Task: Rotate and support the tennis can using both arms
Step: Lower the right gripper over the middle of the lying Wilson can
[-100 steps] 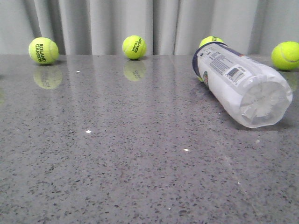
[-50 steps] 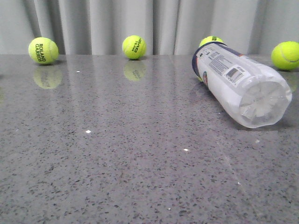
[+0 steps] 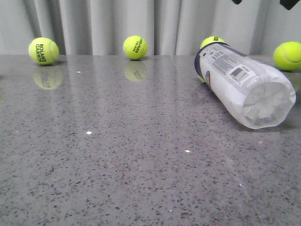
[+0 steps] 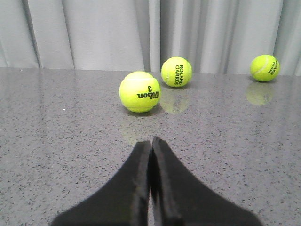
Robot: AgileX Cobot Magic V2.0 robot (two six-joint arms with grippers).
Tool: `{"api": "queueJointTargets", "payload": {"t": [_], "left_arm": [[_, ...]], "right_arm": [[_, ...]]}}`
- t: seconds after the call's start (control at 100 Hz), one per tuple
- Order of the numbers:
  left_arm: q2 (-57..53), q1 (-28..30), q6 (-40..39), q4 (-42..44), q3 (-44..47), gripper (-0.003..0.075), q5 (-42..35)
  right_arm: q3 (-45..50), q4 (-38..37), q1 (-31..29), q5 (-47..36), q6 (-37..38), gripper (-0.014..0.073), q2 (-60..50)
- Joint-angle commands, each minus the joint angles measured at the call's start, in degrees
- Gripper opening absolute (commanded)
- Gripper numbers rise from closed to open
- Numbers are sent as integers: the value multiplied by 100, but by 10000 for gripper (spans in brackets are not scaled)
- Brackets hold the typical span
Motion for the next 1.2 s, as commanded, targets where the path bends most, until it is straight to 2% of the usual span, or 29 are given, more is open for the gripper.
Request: {"api": "queueJointTargets", "payload": {"t": [0.0,0.52,1.19], "left_arm": [[-194,-6,-70,-48,260,-20,-448],[-194,-6,-70,-48,260,-20,-448],[-194,-6,-70,-48,260,-20,-448]], "right_arm": [[-477,-10,-2,-4,236,591,136],[-648,-15,-2,31,806,591,1159],[-660,8,-2,27,847,590,1866]]}}
